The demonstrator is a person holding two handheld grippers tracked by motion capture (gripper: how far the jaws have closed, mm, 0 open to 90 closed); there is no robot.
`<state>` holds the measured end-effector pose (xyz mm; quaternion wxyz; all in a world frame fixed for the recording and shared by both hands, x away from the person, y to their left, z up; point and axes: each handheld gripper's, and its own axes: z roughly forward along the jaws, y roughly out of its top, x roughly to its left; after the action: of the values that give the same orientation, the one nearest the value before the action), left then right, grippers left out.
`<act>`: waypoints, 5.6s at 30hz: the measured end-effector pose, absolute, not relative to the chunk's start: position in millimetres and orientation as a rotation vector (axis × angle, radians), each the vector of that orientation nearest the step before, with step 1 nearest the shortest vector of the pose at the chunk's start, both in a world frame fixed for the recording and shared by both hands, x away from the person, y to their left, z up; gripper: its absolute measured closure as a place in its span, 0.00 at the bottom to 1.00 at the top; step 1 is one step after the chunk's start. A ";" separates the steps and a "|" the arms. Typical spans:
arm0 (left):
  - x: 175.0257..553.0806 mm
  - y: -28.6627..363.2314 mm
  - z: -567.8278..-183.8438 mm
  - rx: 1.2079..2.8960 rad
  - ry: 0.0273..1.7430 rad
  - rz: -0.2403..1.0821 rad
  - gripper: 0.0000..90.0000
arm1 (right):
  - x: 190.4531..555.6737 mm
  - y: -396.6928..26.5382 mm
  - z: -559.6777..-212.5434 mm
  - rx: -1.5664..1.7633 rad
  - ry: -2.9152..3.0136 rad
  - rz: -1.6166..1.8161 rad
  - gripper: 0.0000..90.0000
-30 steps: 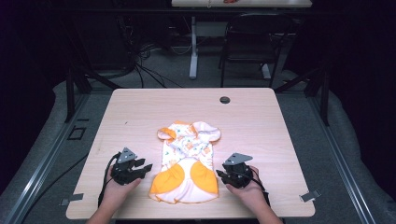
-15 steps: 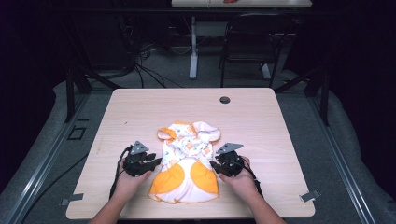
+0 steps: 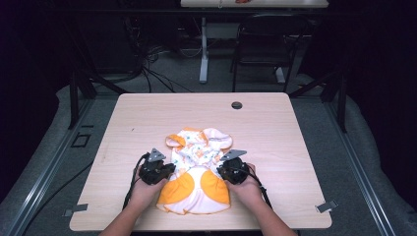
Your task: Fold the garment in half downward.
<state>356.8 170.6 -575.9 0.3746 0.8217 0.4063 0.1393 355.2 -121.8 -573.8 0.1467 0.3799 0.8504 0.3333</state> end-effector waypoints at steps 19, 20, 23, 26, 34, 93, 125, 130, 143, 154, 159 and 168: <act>338.4 168.9 -578.1 2.187 0.960 0.350 0.99 | 338.4 -122.2 -574.6 1.011 2.495 0.965 0.92; 336.1 169.5 -577.8 2.190 0.958 0.338 0.99 | 334.7 -122.7 -574.0 0.994 2.507 0.956 0.92; 332.4 170.0 -578.1 2.185 0.956 0.326 0.99 | 329.9 -123.1 -574.1 0.985 2.512 0.962 0.92; 330.0 170.5 -577.9 2.188 0.952 0.313 0.99 | 326.8 -124.1 -573.6 0.974 2.522 0.953 0.92; 322.9 170.5 -577.8 2.188 0.946 0.281 0.99 | 321.1 -127.0 -573.2 0.955 2.539 0.955 0.92; 455.2 158.0 -520.4 2.137 1.045 0.306 0.79 | 450.1 -118.8 -515.9 1.040 2.482 0.889 0.81; 465.6 160.1 -538.9 2.175 1.075 0.296 0.62 | 479.4 -104.1 -560.9 1.160 2.526 0.753 0.72; 473.0 157.0 -547.4 2.174 1.105 0.296 0.61 | 476.6 -100.6 -559.9 1.173 2.511 0.719 0.72; 480.2 150.7 -566.1 2.195 1.149 0.279 0.59 | 479.9 -107.2 -561.3 1.225 2.519 0.762 0.66; 480.4 150.7 -568.3 2.192 1.145 0.234 0.78 | 481.5 -110.8 -563.0 1.264 2.529 0.826 0.73; 477.9 148.1 -567.9 2.210 1.135 0.248 0.86 | 480.2 -107.7 -562.8 1.262 2.553 0.850 0.87; 474.8 147.1 -564.0 2.230 1.111 0.274 0.96 | 478.1 -103.6 -559.3 1.225 2.582 0.800 0.97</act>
<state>474.8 147.1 -564.0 0.3123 0.8452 0.4211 0.1039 478.1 -103.6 -559.3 0.0870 0.4113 0.8667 0.2685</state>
